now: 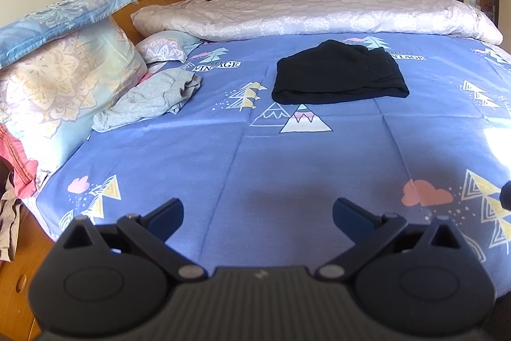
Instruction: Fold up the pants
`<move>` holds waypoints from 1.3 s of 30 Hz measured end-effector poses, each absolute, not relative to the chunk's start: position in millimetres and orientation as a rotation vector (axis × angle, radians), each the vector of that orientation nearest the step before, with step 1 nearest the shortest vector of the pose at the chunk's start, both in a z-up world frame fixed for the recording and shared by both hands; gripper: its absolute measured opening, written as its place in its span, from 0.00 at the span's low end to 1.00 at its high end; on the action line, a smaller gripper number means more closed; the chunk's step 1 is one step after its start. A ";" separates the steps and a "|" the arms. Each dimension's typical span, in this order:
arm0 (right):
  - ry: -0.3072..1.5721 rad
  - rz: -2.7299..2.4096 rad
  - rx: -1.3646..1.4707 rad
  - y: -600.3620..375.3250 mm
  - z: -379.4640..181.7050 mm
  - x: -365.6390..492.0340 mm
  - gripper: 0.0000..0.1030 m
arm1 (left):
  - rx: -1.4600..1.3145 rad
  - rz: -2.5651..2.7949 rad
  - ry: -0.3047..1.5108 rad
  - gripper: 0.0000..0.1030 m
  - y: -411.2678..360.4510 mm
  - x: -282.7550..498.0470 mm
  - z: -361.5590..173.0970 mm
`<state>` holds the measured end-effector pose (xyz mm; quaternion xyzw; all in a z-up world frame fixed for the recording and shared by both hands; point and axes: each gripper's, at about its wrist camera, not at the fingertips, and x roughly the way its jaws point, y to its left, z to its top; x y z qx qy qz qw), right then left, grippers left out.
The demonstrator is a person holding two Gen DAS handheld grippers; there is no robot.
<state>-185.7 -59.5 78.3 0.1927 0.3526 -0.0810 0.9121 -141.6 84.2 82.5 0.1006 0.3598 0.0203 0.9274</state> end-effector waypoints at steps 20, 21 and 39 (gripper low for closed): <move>0.751 -0.163 0.385 -57.9 75.0 -182.8 0.93 | 0.211 0.012 0.865 1.00 79.8 -137.2 71.4; 0.751 -0.163 0.386 -57.9 74.8 -182.7 0.93 | 0.211 0.012 0.866 1.00 79.7 -137.3 71.1; 0.762 -0.162 0.404 -58.0 71.3 -183.4 0.93 | 0.231 0.030 0.898 1.00 80.2 -133.3 63.5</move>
